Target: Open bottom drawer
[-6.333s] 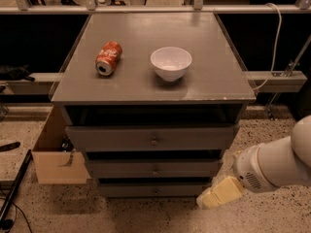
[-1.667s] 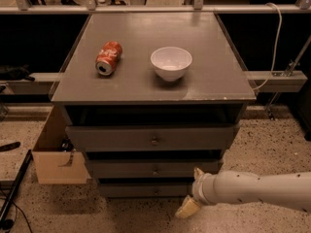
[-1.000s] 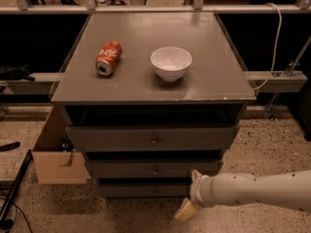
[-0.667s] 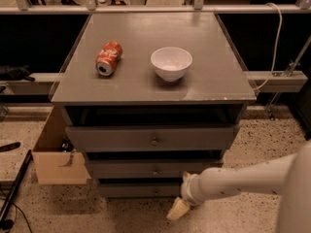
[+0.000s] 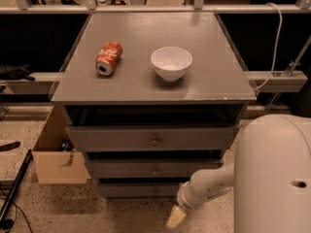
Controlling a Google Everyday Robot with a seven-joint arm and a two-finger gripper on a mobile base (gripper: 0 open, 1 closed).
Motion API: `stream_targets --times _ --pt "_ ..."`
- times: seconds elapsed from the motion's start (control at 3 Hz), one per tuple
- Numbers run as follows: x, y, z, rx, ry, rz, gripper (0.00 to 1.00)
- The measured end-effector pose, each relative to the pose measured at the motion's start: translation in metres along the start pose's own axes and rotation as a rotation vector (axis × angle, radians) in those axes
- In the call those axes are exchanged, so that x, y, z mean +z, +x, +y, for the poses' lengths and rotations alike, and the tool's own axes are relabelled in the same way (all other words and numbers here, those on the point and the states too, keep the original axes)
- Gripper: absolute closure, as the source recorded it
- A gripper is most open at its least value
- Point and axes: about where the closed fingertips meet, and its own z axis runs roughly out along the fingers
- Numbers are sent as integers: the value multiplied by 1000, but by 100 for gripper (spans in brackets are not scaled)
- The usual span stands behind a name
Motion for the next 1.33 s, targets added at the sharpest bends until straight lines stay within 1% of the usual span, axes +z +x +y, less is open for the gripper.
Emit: stream_targets --times 0.33,0.67,1.0,1.33 --pt "20 17 -3 -4 -5 4 0" --pt "59 27 -11 -46 -27 -88 0" --pt "80 30 -39 -57 3 -183 0" --pt "84 30 -41 -55 5 -176 0"
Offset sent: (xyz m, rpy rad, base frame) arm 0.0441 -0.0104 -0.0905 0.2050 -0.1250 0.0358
